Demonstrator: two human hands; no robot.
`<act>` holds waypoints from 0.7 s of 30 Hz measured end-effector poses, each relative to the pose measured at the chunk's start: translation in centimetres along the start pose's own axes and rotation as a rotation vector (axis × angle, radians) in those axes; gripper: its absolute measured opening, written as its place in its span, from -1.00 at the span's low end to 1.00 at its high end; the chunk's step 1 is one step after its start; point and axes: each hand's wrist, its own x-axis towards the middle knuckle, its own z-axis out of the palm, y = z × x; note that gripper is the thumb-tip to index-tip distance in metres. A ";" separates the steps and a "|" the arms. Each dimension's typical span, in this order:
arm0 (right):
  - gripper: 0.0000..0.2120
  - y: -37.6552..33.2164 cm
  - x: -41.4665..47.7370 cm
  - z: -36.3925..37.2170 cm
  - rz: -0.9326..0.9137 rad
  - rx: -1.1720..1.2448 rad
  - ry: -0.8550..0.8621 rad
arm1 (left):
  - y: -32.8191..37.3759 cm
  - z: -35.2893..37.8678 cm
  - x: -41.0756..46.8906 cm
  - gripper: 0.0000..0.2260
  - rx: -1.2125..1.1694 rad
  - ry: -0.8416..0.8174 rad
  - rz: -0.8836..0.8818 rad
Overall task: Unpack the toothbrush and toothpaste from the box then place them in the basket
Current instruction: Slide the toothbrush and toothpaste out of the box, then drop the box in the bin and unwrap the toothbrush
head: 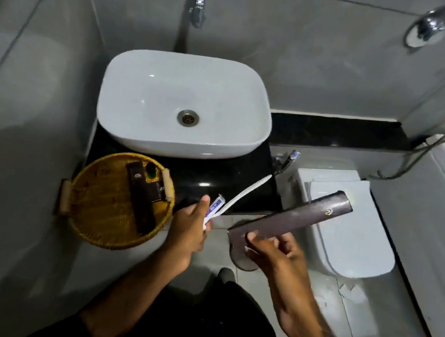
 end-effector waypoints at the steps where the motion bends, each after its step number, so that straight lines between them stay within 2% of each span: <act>1: -0.83 0.6 0.9 -1.1 -0.013 -0.022 0.086 | -0.2 0.1 0.1 -0.62 0.036 -0.017 0.018; 7: -0.76 6.3 5.4 -8.7 0.092 -0.127 0.518 | -1.2 0.9 0.4 -0.68 0.132 -0.085 0.000; 10: -0.66 7.2 8.3 -11.1 0.128 -0.245 0.651 | -1.2 2.1 0.3 -0.70 0.149 -0.107 -0.003; 15: -0.61 5.8 14.8 -12.2 0.091 -0.338 0.656 | -0.9 3.5 0.2 -0.79 0.152 -0.119 0.029; 19: -0.27 5.8 18.2 -12.2 0.155 -0.416 0.602 | -0.4 4.4 0.5 -0.80 0.249 -0.090 0.037; 21: -0.26 5.8 18.0 -12.2 0.178 -0.397 0.599 | 0.2 4.8 0.6 -0.83 0.342 -0.117 0.070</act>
